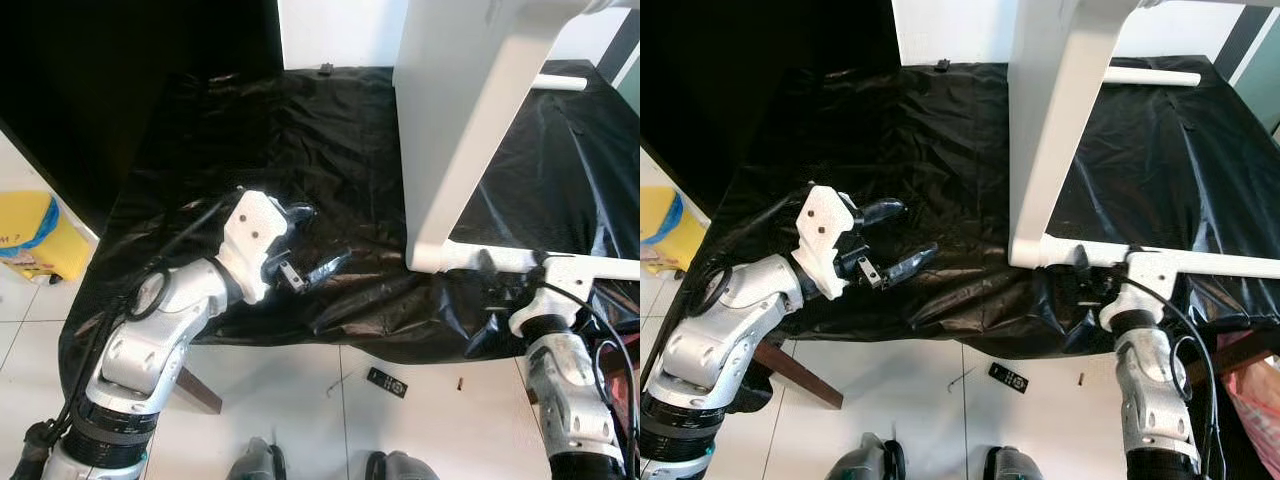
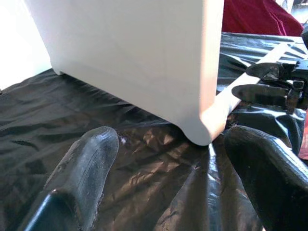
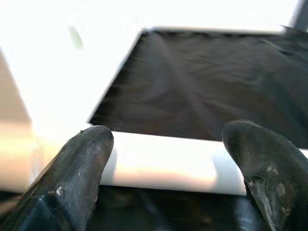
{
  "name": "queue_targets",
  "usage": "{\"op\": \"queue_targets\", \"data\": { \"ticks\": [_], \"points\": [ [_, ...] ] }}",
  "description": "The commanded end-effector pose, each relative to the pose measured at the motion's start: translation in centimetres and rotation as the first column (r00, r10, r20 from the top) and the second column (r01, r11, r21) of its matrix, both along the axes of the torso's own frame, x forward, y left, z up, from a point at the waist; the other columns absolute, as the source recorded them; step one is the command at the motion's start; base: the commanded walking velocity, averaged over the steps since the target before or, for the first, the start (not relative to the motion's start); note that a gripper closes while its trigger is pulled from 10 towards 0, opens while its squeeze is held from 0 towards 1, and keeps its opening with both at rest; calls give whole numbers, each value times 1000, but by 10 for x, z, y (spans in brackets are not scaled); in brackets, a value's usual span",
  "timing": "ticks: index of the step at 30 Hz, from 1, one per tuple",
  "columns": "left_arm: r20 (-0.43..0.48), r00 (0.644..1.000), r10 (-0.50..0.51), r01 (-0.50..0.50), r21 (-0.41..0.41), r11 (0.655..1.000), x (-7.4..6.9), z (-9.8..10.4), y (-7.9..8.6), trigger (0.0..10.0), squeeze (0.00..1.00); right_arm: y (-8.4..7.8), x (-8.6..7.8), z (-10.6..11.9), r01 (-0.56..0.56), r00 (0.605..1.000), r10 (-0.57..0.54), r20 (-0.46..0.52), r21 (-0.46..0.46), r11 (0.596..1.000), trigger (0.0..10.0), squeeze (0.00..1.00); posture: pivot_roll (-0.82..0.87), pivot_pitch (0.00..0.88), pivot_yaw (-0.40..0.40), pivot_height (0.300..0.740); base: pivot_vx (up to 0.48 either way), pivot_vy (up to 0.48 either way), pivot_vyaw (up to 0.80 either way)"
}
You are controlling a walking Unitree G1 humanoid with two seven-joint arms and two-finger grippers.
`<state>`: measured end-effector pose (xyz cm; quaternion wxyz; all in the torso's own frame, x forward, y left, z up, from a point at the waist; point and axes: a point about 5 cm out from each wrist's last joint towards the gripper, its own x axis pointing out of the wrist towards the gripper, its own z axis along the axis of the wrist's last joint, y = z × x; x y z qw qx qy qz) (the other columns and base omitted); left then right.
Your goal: Building children table
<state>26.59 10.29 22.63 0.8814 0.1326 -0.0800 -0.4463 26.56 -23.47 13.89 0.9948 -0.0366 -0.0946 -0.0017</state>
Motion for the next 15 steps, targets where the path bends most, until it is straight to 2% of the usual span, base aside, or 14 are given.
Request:
{"op": "queue_targets", "data": {
  "ticks": [1,2,4,5,7,8,9,10,15],
  "points": [
    [-20,1000,-20,20,6,1000,-3,-2,3,10000,78,9,-4,1,-67,998,67,8,-9,998,10000,0,62,104,-19,740,0,0,0],
    [-50,998,-35,34,-14,999,-3,-4,3,10000,1000,17,-5,1,-130,991,130,1,-6,991,10000,1000,58,101,-20,740,0,0,0],
    [-66,996,-59,58,-22,998,-6,-6,2,10000,1000,31,-7,3,-238,971,237,-10,-16,971,10000,1000,59,98,-23,740,0,0,0],
    [-60,996,-58,57,-17,998,-7,-7,1,10000,1000,37,-6,4,-262,965,261,-16,-15,965,10000,1000,58,95,-27,740,0,0,0],
    [-60,996,-58,57,-17,998,-7,-7,1,10000,1000,37,-6,4,-262,965,261,-16,-15,965,10000,1000,58,95,-27,740,0,0,0],
    [-47,997,-62,62,-6,998,-9,-7,-1,10000,0,42,-4,4,-297,955,296,-23,-17,955,10000,757,60,94,-31,740,0,0,0],
    [-47,997,-62,62,-6,998,-9,-7,-1,10000,0,42,-4,4,-297,955,296,-23,-17,955,10000,757,60,94,-31,740,0,0,0],
    [-42,997,-66,66,-5,998,-11,-7,-2,10000,0,47,-2,4,-308,951,308,-25,-19,951,10000,0,61,95,-36,740,0,0,0],
    [-38,996,-80,79,-9,997,-15,-8,-7,10000,0,59,6,5,-329,944,328,-23,-15,944,10000,0,66,91,-50,740,0,0,0]
  ]
}}
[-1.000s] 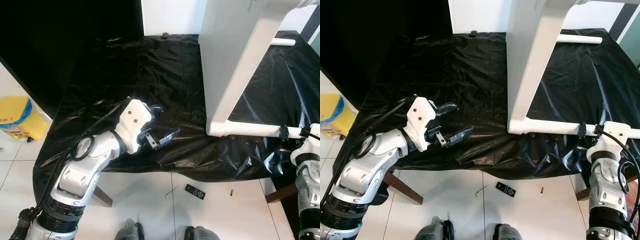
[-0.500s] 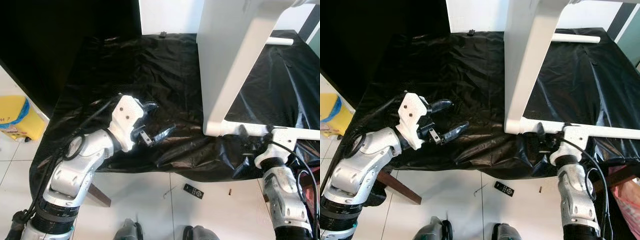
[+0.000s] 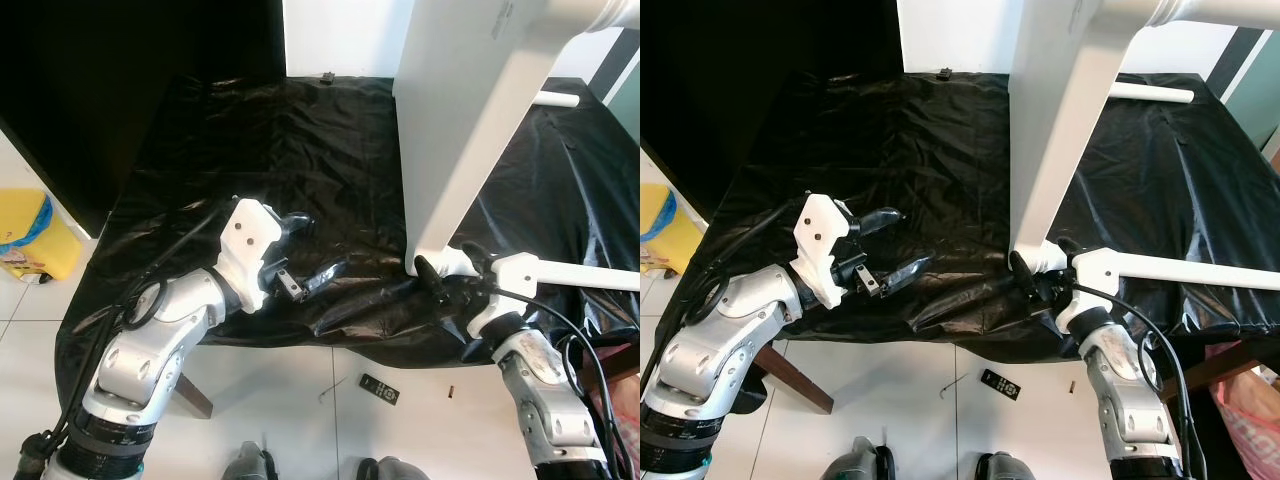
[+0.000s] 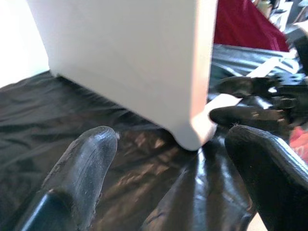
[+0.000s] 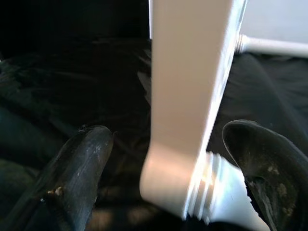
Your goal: Building children table
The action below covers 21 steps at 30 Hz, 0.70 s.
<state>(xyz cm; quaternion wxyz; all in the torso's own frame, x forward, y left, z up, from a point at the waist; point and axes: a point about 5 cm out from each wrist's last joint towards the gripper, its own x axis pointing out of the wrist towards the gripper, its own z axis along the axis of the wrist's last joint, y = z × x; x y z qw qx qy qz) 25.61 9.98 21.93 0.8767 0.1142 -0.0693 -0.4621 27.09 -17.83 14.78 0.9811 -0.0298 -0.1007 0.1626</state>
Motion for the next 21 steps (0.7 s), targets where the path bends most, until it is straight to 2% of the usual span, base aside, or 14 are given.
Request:
{"op": "queue_targets", "data": {
  "ticks": [1,3,8,12,15,21],
  "points": [
    [1,999,-47,47,11,999,-6,-1,-3,10000,0,2,1,-4,-4,1000,4,-23,-4,1000,10000,0,66,91,-50,740,0,0,0],
    [-6,999,-49,49,6,999,-8,-4,-5,10000,0,10,10,-4,61,998,-61,-16,1,998,10000,0,75,87,-64,740,0,0,0],
    [-21,998,-52,52,1,999,-13,-8,-7,10000,0,25,23,-8,146,989,-146,-29,6,989,10000,0,88,82,-73,740,0,0,0],
    [-35,997,-66,66,-7,998,-17,-11,-10,10000,0,30,28,-8,191,981,-190,-35,17,981,10000,0,95,77,-78,740,0,0,0],
    [-64,994,-90,89,-8,996,-24,-18,-15,10000,0,39,37,-9,246,969,-245,-38,28,969,10000,0,107,70,-87,740,0,0,0],
    [-82,992,-100,101,4,995,-30,-25,-18,10000,0,40,45,-10,338,941,-336,-38,48,940,10000,0,109,69,-87,740,0,0,0]
  ]
}}
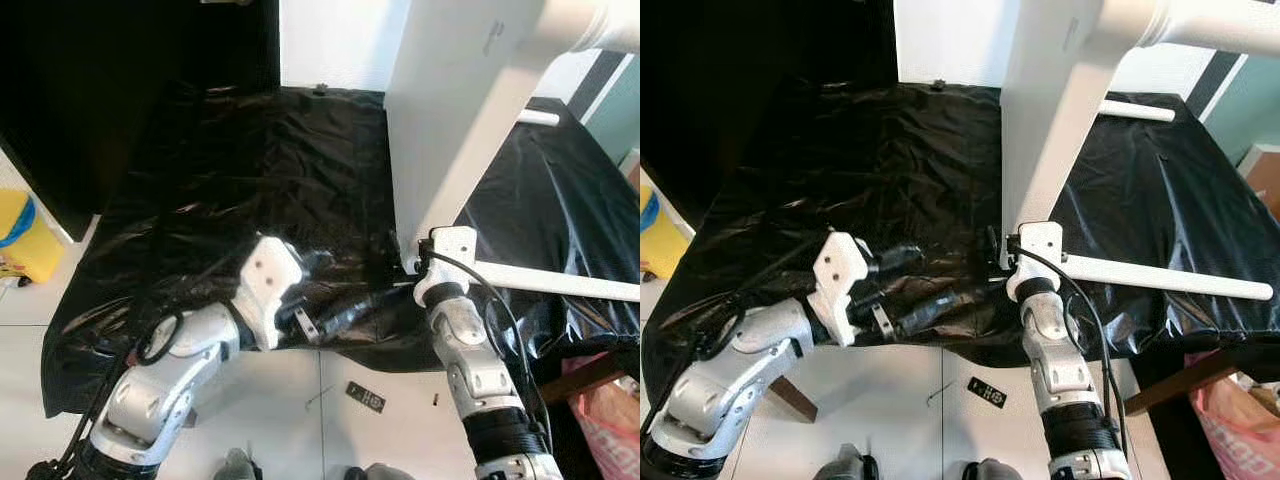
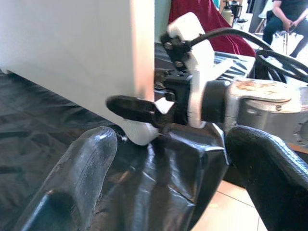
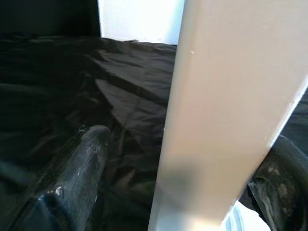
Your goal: Building children table
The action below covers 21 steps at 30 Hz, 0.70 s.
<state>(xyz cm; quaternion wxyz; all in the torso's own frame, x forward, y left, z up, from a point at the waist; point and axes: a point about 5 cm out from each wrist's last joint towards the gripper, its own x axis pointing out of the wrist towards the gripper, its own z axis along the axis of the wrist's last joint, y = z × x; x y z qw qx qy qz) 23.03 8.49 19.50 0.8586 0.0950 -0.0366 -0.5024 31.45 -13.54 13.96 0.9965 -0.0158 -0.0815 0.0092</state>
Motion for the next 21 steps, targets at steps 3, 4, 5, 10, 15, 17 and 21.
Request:
{"op": "queue_targets", "data": {
  "ticks": [3,4,5,10,15,17,21],
  "points": [
    [-2,1000,-19,19,0,1000,-5,-2,-4,10000,0,-3,4,-1,75,997,-75,8,1,997,10000,0,112,67,-89,740,0,0,0],
    [-4,1000,-20,20,-1,1000,-5,-2,-4,10000,0,-3,7,-1,95,995,-96,4,8,995,10000,0,112,67,-89,740,0,0,0],
    [-4,1000,-20,20,-1,1000,-5,-2,-4,10000,0,-3,7,-1,95,995,-96,4,8,995,10000,0,112,67,-89,740,0,0,0],
    [-7,1000,-27,27,-1,1000,-6,-4,-9,10000,0,3,21,3,145,989,-145,4,12,989,10000,0,113,56,-87,740,0,0,0],
    [-9,999,-31,31,-2,1000,-8,-5,-12,10000,0,3,27,6,158,987,-158,13,10,987,10000,0,113,54,-90,740,0,0,0],
    [-8,999,-32,32,-3,999,-9,-6,-13,10000,0,2,30,7,165,986,-165,19,5,986,10000,0,113,50,-90,740,0,0,0],
    [-3,1000,-28,28,-9,1000,-8,-5,-14,10000,0,-4,37,9,203,979,-202,30,-11,979,10000,0,116,44,-92,740,0,0,0]
  ]
}}
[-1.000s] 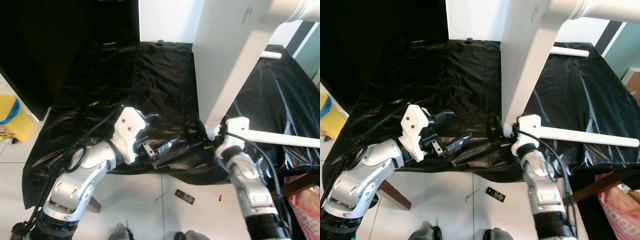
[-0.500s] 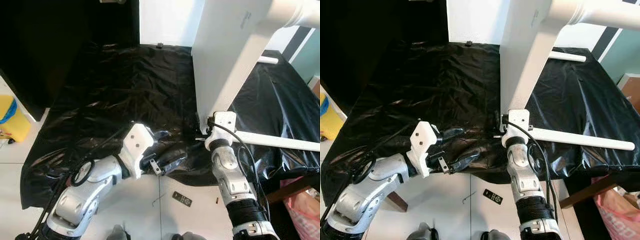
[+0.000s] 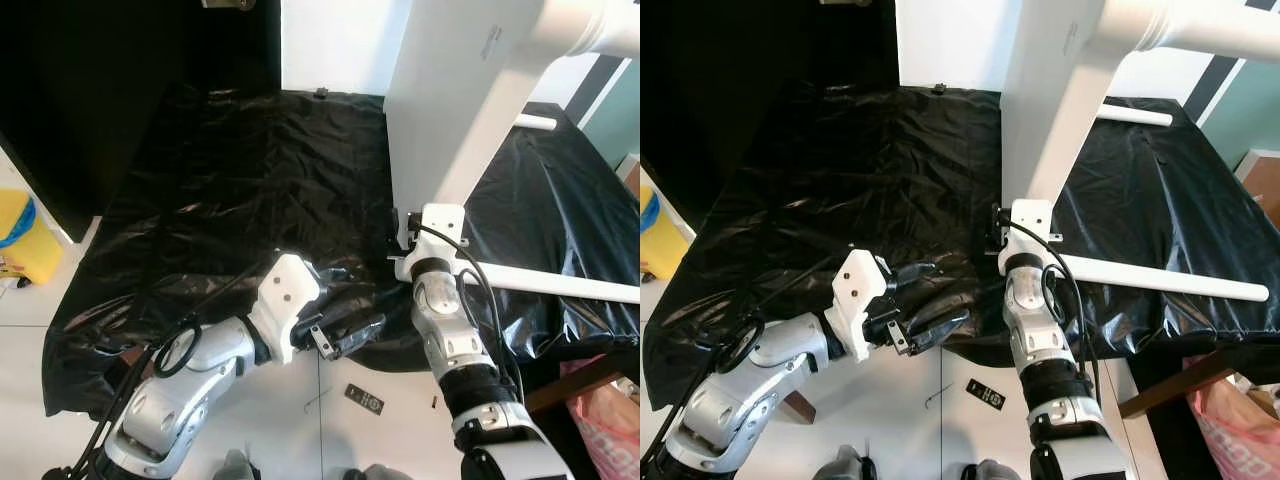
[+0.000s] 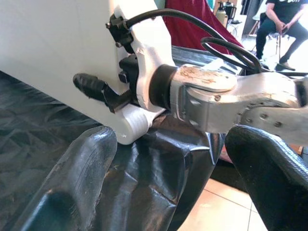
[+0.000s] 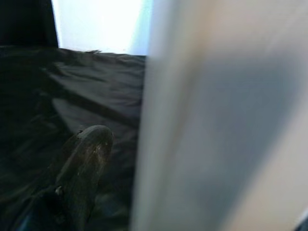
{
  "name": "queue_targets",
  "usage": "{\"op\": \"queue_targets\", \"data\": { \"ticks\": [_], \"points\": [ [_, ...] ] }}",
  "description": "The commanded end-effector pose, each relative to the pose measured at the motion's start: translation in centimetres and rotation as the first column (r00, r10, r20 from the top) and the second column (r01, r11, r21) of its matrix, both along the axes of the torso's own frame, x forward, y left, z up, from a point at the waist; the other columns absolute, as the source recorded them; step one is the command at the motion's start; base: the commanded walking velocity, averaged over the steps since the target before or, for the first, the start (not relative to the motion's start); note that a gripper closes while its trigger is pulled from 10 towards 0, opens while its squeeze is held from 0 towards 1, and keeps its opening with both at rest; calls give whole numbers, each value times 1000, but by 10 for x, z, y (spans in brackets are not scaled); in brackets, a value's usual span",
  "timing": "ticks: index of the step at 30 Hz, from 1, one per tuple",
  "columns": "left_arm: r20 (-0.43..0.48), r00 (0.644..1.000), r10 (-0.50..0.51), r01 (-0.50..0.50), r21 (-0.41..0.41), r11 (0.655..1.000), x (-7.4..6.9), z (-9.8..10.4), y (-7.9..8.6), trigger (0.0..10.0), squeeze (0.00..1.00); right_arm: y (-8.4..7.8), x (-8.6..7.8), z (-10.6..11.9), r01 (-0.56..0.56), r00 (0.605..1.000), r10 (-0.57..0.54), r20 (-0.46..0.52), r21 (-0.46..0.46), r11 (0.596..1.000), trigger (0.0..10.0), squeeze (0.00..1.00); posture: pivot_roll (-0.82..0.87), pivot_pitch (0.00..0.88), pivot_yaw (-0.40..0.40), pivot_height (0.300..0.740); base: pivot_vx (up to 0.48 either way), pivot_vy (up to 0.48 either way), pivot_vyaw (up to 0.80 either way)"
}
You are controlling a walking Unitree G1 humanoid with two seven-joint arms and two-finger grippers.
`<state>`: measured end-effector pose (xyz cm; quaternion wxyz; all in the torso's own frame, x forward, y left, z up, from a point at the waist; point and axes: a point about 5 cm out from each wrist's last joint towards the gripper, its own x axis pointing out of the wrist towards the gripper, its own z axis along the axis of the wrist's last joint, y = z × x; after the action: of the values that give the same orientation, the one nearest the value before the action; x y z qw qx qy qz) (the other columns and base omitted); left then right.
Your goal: Building children table
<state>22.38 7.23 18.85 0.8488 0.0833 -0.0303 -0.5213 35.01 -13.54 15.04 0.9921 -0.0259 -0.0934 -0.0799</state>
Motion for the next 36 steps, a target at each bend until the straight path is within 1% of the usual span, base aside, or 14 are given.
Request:
{"op": "queue_targets", "data": {
  "ticks": [1,4,6,9,15,18,27,28,29,30,31,32,33,36],
  "points": [
    [22,1000,14,-14,1,1000,-1,1,-1,10000,0,-4,1,-2,25,1000,-25,0,-9,1000,10000,0,116,44,-92,740,0,0,0],
    [23,1000,15,-15,2,1000,-1,1,-1,10000,0,-6,2,-2,37,999,-37,2,-8,999,10000,0,117,42,-91,740,0,0,0],
    [25,1000,17,-17,3,1000,-1,2,-1,10000,0,-9,5,-2,65,998,-65,2,-4,998,10000,0,120,39,-89,740,0,0,0],
    [27,999,17,-18,4,1000,-1,2,-1,10000,0,-9,7,-2,69,998,-69,-2,0,998,10000,0,120,39,-87,740,0,0,0],
    [29,999,19,-20,7,1000,-1,2,0,10000,0,-6,11,-5,31,999,-31,-21,10,999,10000,0,124,44,-82,740,0,0,0],
    [30,999,24,-24,10,1000,-1,3,2,10000,0,-3,14,-6,-5,1000,5,-22,24,1000,10000,0,126,49,-76,740,0,0,0],
    [37,999,32,-32,14,999,1,5,4,10000,0,-7,23,-4,10,999,-9,-40,23,1000,10000,0,129,52,-67,740,0,0,0],
    [38,999,33,-33,13,999,2,5,5,10000,0,-7,24,-2,8,999,-8,-37,20,1000,9843,0,129,52,-66,740,0,0,0],
    [39,999,33,-34,13,999,2,6,5,10000,0,-7,25,-1,7,999,-7,-35,18,1000,4706,0,129,52,-66,740,0,0,0],
    [39,999,33,-34,13,999,2,6,5,10000,0,-7,25,-1,7,999,-7,-35,18,1000,4706,0,129,52,-66,740,0,0,0],
    [40,999,34,-34,14,999,2,6,5,10000,0,-7,26,-1,3,999,-2,-37,25,1000,2824,0,132,54,-66,740,0,0,0],
    [40,999,34,-34,14,999,2,6,5,10000,0,-7,26,-1,3,999,-2,-37,25,1000,2824,0,132,54,-66,740,0,0,0],
    [43,998,37,-37,16,999,2,7,6,10000,0,-5,27,-1,-19,999,20,-40,39,999,0,0,134,56,-64,740,0,0,0],
    [44,998,38,-38,15,999,2,8,7,10000,0,-4,28,-1,-27,999,29,-40,43,999,0,0,136,56,-64,740,0,0,0]
  ]
}}
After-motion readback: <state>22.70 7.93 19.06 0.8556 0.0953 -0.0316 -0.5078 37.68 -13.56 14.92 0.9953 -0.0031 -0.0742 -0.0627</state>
